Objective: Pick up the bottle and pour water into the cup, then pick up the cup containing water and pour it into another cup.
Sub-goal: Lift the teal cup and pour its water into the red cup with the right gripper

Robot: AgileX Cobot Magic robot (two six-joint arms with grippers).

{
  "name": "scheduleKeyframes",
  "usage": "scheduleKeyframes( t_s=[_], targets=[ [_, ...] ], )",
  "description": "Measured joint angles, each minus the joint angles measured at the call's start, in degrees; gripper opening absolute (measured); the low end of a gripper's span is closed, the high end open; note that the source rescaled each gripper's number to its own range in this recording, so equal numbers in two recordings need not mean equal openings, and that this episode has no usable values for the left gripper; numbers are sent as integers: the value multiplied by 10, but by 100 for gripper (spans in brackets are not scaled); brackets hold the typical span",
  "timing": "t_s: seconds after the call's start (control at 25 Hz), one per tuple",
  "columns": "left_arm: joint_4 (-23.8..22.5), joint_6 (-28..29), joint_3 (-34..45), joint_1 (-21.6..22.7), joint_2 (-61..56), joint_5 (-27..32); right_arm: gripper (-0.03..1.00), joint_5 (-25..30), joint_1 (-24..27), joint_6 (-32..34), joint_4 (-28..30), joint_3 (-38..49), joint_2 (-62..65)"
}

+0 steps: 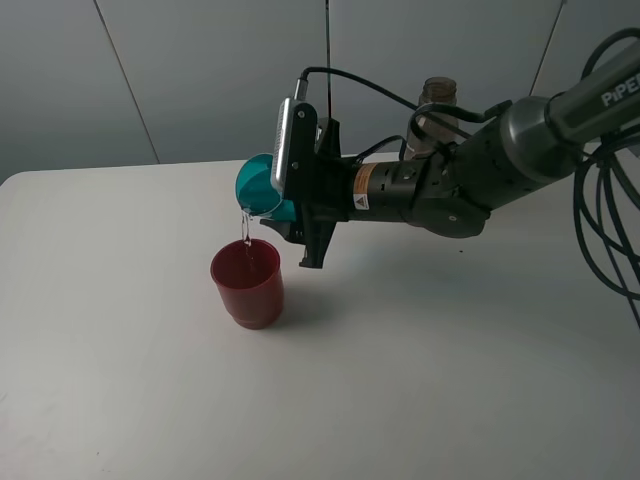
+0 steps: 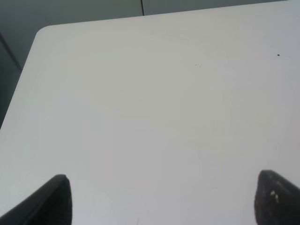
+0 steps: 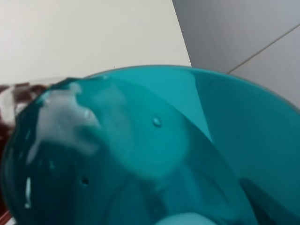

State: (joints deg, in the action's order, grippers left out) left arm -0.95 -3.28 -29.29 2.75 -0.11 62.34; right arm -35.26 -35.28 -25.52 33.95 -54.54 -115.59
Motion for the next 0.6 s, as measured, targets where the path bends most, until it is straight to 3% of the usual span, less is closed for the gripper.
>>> scheduleKeyframes(
  t_s=[0.6],
  targets=[
    [0, 0, 0, 0, 0, 0, 2, -3, 0, -91, -1, 0, 0]
  ],
)
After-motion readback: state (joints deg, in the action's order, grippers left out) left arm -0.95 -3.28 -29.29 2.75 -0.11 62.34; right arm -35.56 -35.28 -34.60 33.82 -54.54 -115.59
